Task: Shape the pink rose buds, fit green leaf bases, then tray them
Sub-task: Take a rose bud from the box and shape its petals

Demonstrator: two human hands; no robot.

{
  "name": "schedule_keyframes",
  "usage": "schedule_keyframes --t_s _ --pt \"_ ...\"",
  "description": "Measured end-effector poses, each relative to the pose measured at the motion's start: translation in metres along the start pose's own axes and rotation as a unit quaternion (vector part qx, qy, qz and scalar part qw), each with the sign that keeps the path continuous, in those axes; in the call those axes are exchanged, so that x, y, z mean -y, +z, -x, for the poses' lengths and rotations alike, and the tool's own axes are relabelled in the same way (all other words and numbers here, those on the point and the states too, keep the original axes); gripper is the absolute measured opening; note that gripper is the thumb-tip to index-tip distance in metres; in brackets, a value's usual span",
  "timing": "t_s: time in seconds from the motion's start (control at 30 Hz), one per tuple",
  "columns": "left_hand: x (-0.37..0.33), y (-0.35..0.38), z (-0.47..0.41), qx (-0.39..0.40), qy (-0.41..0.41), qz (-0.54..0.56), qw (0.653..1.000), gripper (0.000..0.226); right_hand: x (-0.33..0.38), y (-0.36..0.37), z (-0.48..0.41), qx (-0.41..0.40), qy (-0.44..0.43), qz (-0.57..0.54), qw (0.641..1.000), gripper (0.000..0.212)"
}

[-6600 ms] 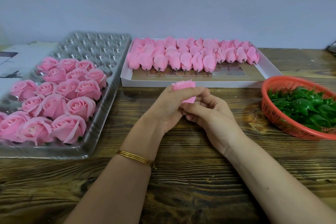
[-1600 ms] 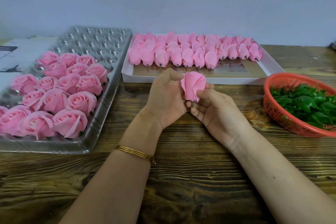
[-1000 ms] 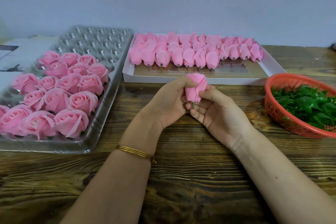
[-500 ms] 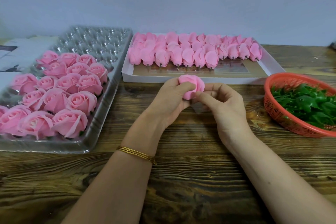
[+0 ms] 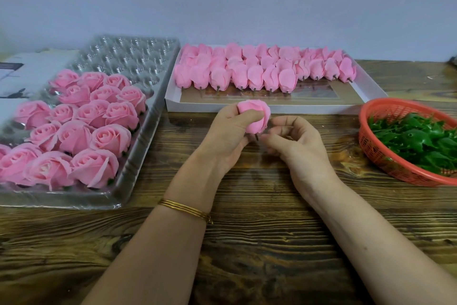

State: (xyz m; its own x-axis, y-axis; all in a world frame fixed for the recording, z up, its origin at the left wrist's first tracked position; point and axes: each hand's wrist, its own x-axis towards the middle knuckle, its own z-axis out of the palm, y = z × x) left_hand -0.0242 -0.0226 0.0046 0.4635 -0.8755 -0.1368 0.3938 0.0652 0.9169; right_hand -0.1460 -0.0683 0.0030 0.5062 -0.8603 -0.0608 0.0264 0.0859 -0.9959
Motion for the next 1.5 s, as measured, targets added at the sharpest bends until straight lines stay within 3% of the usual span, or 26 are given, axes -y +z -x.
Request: schedule_keyframes --t_s 0.13,0.6,0.73,0.9,0.97,1.5 --pt "-0.0004 0.0042 0.0032 0.018 0.005 -0.009 1.0 0.012 -0.0003 0.0016 0.001 0.025 -0.017 0.016 0.999 0.037" --pt "0.0033 0.0043 0.0019 0.076 0.037 -0.014 0.996 0.011 -0.0031 0.0067 -0.0016 -0.009 -0.052 0.052 0.997 0.024" --pt "0.0017 0.0031 0.0035 0.092 0.057 -0.024 0.994 0.014 -0.0038 0.005 -0.0016 0.017 -0.042 0.038 0.998 0.012" --pt "0.0013 0.0027 0.0049 0.116 0.07 -0.023 0.991 0.02 -0.0045 0.0039 -0.0011 0.052 -0.014 -0.009 0.999 0.022" --pt "0.0012 0.0028 0.0051 0.122 0.068 -0.025 0.99 0.02 -0.004 0.0049 -0.0005 0.064 0.001 -0.026 0.998 0.014" --pt "-0.0025 0.0049 0.0079 0.098 0.054 -0.041 0.993 0.024 0.0005 0.005 0.0012 0.088 0.035 -0.087 0.992 0.008"
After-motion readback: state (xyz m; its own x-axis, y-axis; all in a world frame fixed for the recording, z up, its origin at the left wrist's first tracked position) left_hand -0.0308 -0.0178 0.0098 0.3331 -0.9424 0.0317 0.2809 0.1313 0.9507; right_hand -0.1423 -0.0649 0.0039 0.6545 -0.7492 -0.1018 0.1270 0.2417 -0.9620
